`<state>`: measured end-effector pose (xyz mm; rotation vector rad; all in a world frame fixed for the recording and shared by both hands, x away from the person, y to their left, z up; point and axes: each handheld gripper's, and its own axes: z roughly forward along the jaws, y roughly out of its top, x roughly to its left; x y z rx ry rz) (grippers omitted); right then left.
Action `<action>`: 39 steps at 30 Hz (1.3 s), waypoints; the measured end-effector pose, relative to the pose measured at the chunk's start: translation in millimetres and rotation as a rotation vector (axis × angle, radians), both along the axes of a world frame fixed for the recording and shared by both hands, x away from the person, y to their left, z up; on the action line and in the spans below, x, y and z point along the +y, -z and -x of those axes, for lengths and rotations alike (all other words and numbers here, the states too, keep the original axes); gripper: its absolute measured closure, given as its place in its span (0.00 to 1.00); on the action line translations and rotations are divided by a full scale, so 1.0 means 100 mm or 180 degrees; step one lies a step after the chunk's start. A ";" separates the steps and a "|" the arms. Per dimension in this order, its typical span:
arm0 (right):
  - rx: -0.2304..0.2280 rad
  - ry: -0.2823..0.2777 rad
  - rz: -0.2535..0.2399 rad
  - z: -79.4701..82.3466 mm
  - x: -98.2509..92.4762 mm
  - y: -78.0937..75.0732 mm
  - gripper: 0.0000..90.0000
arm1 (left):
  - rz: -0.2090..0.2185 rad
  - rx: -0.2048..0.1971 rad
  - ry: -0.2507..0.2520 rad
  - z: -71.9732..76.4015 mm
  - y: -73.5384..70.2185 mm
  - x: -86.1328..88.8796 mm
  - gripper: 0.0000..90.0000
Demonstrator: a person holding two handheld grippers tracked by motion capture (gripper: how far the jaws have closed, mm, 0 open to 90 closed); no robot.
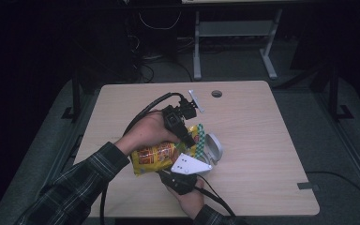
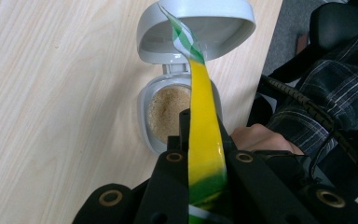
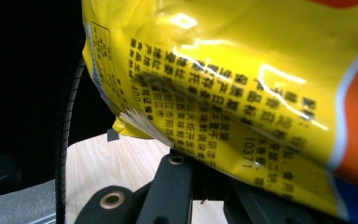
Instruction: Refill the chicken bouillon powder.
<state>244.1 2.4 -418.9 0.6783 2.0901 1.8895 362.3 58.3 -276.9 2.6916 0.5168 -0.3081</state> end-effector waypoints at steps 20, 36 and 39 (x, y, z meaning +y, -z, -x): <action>-0.0012 -0.0002 -0.0016 0.00 0.00 -0.01 1.00 | -0.0011 -0.0001 -0.0006 0.00 -0.01 -0.01 0.99; -0.0012 -0.0009 -0.0036 0.00 -0.01 -0.01 1.00 | -0.0028 -0.0013 -0.0013 0.00 -0.01 -0.02 0.99; -0.0017 -0.0014 -0.0037 0.00 -0.01 -0.01 1.00 | -0.0034 -0.0005 -0.0016 0.00 -0.02 -0.03 0.99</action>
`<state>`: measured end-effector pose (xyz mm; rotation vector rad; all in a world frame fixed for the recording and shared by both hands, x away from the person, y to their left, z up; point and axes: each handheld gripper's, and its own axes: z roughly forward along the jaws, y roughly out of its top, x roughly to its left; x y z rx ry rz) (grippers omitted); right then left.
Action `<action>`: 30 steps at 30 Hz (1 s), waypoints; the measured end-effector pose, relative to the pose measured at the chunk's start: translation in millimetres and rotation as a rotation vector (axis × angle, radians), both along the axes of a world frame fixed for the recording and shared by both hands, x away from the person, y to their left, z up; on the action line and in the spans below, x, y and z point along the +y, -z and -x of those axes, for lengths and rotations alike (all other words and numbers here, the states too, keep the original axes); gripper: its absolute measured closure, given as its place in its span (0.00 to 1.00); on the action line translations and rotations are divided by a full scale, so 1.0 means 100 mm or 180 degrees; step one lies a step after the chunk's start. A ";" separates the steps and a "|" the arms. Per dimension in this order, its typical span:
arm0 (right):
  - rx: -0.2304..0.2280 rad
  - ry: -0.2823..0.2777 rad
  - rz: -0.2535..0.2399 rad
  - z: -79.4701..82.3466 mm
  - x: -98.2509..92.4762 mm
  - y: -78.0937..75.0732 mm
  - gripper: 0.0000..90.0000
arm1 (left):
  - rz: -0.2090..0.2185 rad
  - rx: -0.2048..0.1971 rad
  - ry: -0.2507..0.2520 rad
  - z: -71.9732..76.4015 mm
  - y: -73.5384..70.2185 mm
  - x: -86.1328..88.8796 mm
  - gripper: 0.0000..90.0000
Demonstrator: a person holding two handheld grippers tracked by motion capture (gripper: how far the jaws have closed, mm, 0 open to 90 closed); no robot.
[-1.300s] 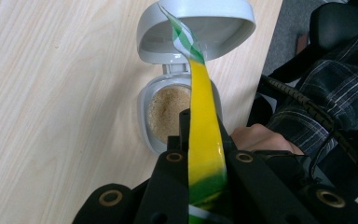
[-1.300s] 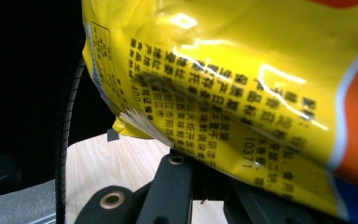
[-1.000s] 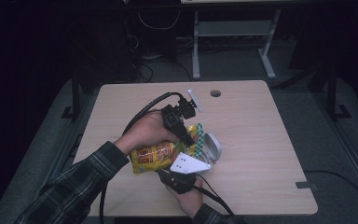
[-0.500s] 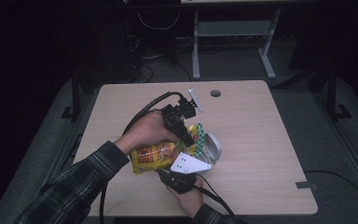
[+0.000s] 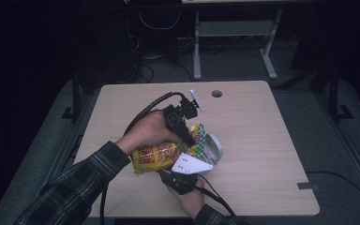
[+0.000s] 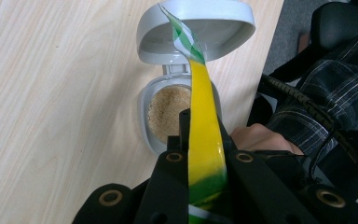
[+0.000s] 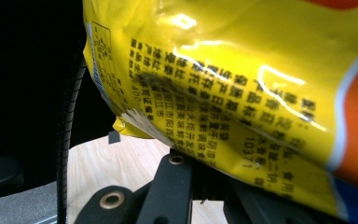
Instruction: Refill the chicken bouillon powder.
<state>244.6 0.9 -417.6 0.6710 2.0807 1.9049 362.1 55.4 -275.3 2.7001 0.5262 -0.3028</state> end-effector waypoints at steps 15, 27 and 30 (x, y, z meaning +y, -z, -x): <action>-0.0014 0.0004 -0.0013 -0.01 -0.01 -0.01 1.00 | -0.0010 -0.0005 0.0003 0.00 -0.01 -0.02 0.99; -0.0021 -0.0002 -0.0020 0.00 -0.01 -0.01 1.00 | -0.0028 -0.0003 0.0001 0.00 -0.01 -0.02 0.99; -0.0021 -0.0001 -0.0022 0.00 -0.01 -0.01 1.00 | -0.0034 -0.0002 0.0007 0.00 -0.01 -0.02 0.99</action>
